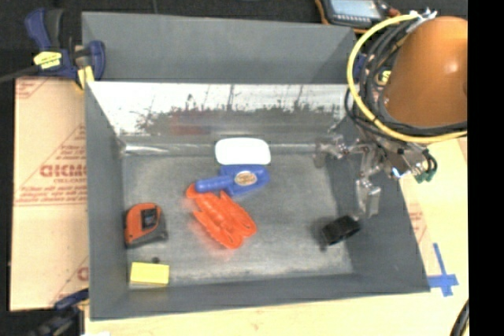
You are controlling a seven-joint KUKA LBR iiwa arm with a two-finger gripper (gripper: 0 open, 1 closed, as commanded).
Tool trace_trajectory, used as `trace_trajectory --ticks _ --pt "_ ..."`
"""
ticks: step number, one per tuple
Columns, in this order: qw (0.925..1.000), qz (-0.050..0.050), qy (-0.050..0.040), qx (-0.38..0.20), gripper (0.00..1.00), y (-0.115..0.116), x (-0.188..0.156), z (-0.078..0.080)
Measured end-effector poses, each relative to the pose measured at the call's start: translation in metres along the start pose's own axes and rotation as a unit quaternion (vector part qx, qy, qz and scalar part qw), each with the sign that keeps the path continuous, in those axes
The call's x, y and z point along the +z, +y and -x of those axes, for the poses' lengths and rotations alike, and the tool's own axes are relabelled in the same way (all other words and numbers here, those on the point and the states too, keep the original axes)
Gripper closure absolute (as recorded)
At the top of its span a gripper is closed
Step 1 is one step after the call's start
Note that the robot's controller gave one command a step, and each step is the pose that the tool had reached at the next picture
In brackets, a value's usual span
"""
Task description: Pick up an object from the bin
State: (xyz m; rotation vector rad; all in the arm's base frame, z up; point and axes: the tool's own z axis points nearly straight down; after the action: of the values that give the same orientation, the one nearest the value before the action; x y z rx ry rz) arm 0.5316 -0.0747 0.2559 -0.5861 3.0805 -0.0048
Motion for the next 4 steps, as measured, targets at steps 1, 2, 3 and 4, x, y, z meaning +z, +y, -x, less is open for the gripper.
trace_trajectory --ticks 1,2,3,4 --pt "0.9998 0.001 -0.0003 0.018 0.00 0.012 0.056 -0.032" --pt "0.9998 0.002 0.0013 -0.019 0.00 -0.029 0.084 -0.058" --pt "0.9984 -0.001 0.0004 -0.057 0.00 -0.057 0.117 -0.042" --pt "0.9963 0.001 -0.0006 -0.086 0.00 -0.051 0.167 -0.061"
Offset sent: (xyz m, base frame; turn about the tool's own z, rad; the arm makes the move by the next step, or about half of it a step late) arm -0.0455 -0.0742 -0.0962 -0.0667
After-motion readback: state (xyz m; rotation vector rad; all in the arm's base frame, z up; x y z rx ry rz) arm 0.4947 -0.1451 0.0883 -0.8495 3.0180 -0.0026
